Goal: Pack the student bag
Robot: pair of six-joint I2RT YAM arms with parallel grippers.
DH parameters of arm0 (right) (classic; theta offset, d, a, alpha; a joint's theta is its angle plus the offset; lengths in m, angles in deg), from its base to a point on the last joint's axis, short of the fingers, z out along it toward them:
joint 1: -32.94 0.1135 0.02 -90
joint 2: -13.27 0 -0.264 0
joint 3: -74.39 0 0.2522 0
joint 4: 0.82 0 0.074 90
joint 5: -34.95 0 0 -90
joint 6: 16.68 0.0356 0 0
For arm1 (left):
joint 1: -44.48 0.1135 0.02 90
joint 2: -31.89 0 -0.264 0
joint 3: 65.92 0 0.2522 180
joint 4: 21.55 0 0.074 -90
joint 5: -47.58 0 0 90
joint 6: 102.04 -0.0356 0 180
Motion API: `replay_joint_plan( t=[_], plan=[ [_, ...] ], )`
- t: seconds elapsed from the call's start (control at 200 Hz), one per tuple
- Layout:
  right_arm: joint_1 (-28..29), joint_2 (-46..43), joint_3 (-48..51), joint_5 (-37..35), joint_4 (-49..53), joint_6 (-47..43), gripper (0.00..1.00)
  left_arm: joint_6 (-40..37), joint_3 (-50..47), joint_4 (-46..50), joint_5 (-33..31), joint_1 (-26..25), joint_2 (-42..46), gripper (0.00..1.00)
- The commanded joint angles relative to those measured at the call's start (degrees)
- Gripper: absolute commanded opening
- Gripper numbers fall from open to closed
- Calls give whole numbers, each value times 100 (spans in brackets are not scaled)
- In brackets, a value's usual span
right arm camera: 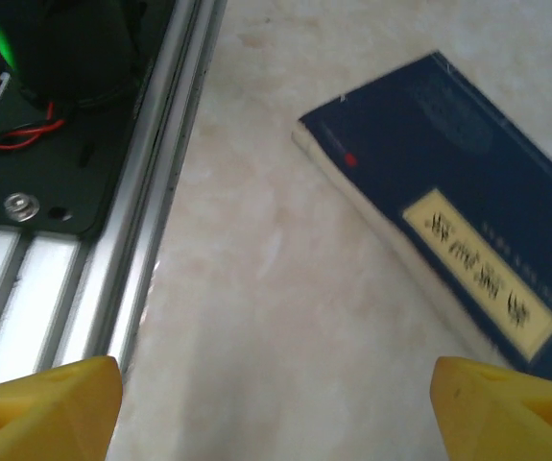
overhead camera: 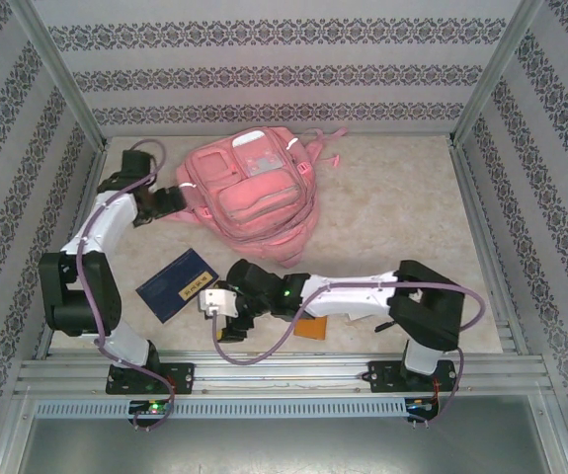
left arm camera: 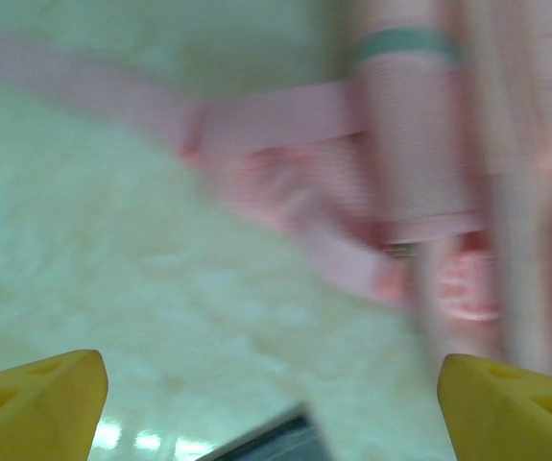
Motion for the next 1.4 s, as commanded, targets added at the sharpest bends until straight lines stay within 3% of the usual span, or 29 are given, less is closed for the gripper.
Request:
replay_joint_plan(
  t=[0.0,0.085,0.205,0.385,0.615,0.799,0.924,1.004,1.119,1.214,1.334,1.394],
  plan=[
    [75,416,-416,129,-351,-976,84,316,-416,435,138,276,-356,89],
    [75,604,-604,96,-475,-1027,84,397,-498,446,111,365,-711,88],
    [67,573,-606,78,-532,-973,85,963,-972,168,961,329,-754,86],
    [33,144,-171,10,-526,-739,84,1365,-2293,-101,913,275,220,86],
    [102,-81,13,-333,-523,-450,85,1494,-3273,436,1137,115,1679,86],
    [-4,584,-311,-1626,-639,-670,85,2128,-3459,736,1785,-426,2627,87],
    [-341,527,-167,-2046,-594,-224,85,2541,-3556,712,1787,-1193,2963,87],
    [-531,-88,197,-1684,-447,540,86,2729,-3670,628,1751,-1663,2894,87],
    [-690,-965,616,-1269,147,2306,84,2921,-3722,725,1646,-2111,2868,87],
    [-694,-1386,532,-1469,1063,4983,78,2987,-3614,971,1636,-2313,3245,87],
    [-652,-1448,489,-1262,1625,9248,64,2151,-2794,2109,-99,-2290,3643,92],
    [-431,-1202,575,-1162,1090,10506,66,1923,-2581,2260,-892,-2143,3641,97]
  ],
)
